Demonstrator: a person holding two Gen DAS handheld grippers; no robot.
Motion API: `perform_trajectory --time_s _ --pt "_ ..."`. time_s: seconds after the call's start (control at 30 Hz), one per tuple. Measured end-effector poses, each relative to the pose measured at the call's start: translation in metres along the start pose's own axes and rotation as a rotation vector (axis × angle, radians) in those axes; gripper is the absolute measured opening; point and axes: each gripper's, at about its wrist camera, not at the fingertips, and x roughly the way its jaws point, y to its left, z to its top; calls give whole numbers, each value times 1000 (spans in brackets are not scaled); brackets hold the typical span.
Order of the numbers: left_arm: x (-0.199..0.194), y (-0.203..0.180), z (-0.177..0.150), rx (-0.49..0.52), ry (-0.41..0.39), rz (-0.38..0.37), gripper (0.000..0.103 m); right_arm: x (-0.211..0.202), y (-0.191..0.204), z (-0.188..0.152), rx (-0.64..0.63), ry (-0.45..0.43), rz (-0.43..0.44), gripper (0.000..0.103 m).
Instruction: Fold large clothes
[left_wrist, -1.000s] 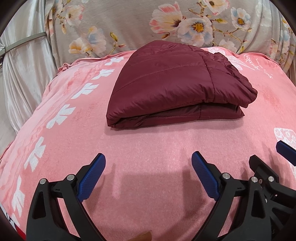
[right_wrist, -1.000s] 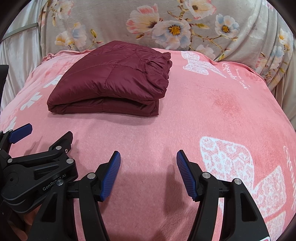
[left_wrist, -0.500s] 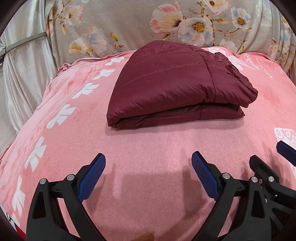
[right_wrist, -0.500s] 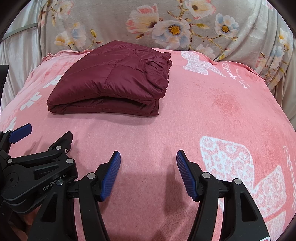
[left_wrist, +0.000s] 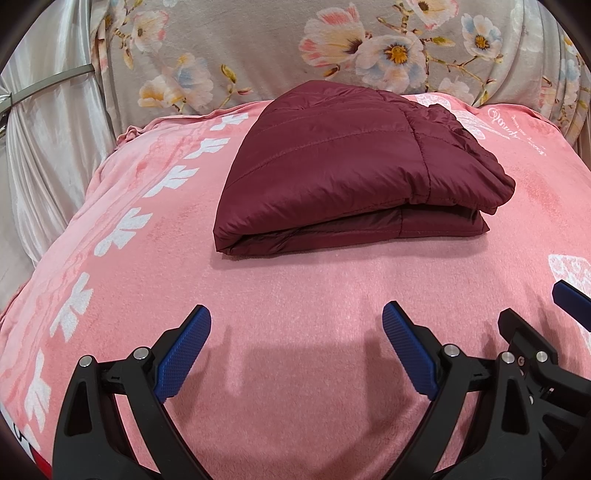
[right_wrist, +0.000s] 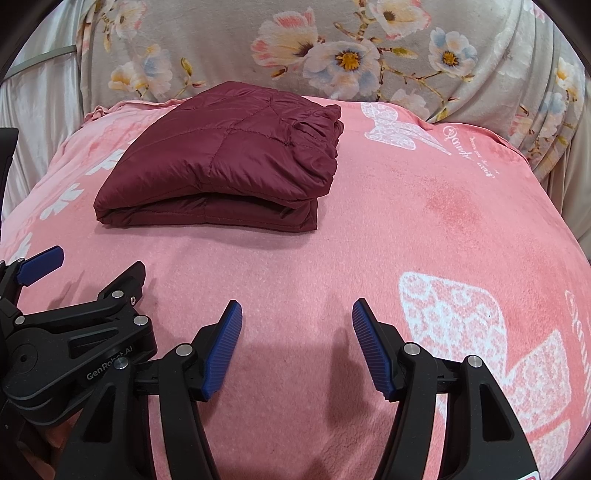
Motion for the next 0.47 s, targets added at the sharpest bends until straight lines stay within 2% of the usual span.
perform_trajectory --time_s 0.33,0.47 --pt "1 3 1 0 -4 5 91 -3 5 0 2 -2 -9 62" --pt "2 7 1 2 -4 3 88 -5 8 0 3 -3 -14 62"
